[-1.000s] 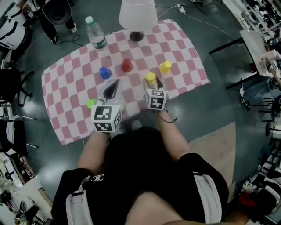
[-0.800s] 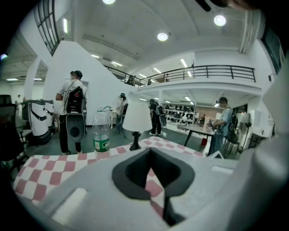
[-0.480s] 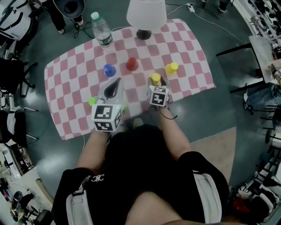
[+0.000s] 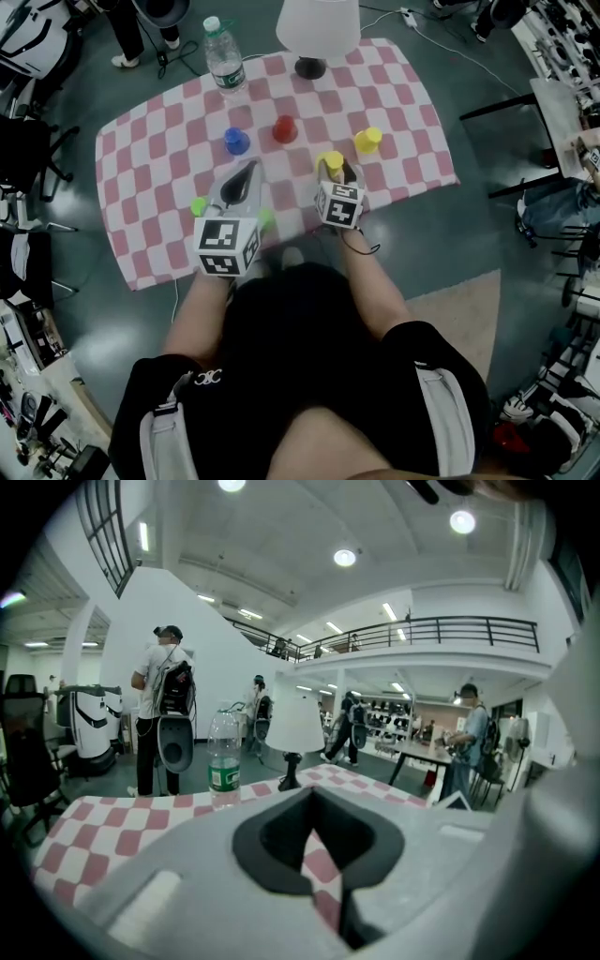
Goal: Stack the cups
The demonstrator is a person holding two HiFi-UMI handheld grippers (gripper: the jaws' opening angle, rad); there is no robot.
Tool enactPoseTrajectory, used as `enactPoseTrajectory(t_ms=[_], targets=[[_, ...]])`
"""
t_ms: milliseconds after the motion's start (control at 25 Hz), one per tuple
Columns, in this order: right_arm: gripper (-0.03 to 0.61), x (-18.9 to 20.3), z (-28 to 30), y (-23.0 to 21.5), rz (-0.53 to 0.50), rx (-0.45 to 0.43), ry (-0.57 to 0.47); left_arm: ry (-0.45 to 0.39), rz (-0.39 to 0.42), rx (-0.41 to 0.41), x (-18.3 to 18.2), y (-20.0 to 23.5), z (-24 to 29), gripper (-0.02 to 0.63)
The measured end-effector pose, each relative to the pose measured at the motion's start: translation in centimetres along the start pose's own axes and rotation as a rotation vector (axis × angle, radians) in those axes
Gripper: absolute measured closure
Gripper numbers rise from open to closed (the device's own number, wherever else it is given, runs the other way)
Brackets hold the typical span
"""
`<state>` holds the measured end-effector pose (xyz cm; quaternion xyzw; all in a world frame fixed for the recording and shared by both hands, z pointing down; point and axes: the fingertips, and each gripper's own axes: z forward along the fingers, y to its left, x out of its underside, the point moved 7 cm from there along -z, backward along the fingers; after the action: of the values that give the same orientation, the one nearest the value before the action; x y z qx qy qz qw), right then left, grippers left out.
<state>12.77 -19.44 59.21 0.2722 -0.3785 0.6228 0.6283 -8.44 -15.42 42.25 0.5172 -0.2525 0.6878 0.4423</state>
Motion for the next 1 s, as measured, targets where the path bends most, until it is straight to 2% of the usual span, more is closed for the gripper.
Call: enactPoseTrajectory(t_ms=[520, 720, 1000], targets=[[0.364, -0.9, -4.7, 3.3, -0.031, -0.026, -0.069, -0.03, -0.01, 0.004, 0.8, 0.2, -3.9, 0.615], [0.364, -0.2, -6.1, 5.4, -0.115, -0.038, -0.065, -0.036, -0.017, -0.003, 1.3, 0.5, -5.6, 0.615], [0.364, 1.7, -6.9, 7.4, -0.116, -0.08, -0.027, -0.03, -0.037, -0.02, 2.3, 1.3, -7.6, 0.615]])
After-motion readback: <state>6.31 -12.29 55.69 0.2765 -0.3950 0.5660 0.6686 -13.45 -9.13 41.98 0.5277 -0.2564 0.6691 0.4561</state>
